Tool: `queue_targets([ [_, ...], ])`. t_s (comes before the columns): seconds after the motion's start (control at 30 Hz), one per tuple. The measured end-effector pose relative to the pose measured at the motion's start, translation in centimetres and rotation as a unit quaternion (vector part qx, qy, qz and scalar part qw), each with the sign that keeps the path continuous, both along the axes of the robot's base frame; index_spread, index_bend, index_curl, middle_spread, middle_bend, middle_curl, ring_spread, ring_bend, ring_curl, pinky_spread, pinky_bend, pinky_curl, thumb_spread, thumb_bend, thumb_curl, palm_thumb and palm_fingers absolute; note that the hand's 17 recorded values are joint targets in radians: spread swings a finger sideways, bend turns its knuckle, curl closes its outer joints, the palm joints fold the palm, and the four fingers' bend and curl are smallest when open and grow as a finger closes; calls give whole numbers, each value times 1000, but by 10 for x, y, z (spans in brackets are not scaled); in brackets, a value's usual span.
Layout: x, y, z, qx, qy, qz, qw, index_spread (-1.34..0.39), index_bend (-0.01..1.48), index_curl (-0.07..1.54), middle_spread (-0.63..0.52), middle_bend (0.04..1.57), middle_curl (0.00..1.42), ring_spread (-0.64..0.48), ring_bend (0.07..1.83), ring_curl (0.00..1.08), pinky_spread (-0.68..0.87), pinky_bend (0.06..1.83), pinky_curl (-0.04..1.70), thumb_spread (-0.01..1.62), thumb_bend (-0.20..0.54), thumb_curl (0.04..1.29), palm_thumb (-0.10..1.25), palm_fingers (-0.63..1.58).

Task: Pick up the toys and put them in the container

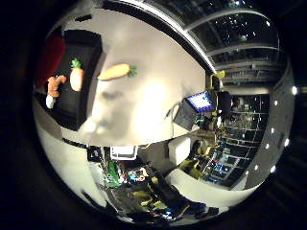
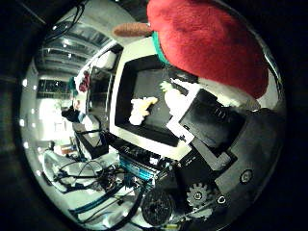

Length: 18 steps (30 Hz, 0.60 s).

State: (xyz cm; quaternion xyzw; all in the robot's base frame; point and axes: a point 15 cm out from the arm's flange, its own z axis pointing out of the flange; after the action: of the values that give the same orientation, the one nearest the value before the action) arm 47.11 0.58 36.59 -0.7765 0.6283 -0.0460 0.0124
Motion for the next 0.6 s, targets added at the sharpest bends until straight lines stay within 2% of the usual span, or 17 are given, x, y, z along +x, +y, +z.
queue_targets([
  [0.2, 10, 68, -38, 26, 22, 20, 999, -500, 445, 794, -293, 791, 729, -305, 987, 575, -484, 1045, 474, 1111, -14, 489, 1005, 1056],
  [0.37, 18, 94, -64, 40, 34, 23, 998, -511, 398, 820, -297, 797, 751, -314, 986, 587, -511, 979, 466, 1122, -25, 490, 965, 1013],
  [0.4, 20, 97, -68, 42, 35, 24, 998, -509, 349, 807, -301, 800, 751, -318, 972, 584, -501, 938, 452, 1139, -42, 479, 920, 891],
  [0.43, 21, 98, -71, 43, 36, 25, 998, -504, 354, 820, -302, 807, 757, -317, 985, 597, -500, 940, 465, 1144, -37, 478, 912, 884],
  [0.47, 22, 100, -77, 43, 39, 26, 998, -501, 314, 809, -289, 743, 740, -291, 908, 604, -387, 864, 475, 1178, -33, 435, 869, 443],
  [0.5, 22, 100, -83, 42, 46, 27, 998, -501, 275, 764, -248, 637, 697, -239, 819, 575, -262, 832, 464, 1170, -55, 403, 791, 202],
  [0.53, 20, 100, -89, 41, 55, 30, 997, -512, 256, 696, -184, 513, 627, -154, 682, 505, -88, 800, 422, 1170, -41, 381, 752, 63],
  [0.6, 18, 98, -92, 39, 63, 33, 997, -526, 251, 625, -105, 380, 547, -25, 517, 416, 102, 756, 378, 1156, -37, 361, 710, -59],
])
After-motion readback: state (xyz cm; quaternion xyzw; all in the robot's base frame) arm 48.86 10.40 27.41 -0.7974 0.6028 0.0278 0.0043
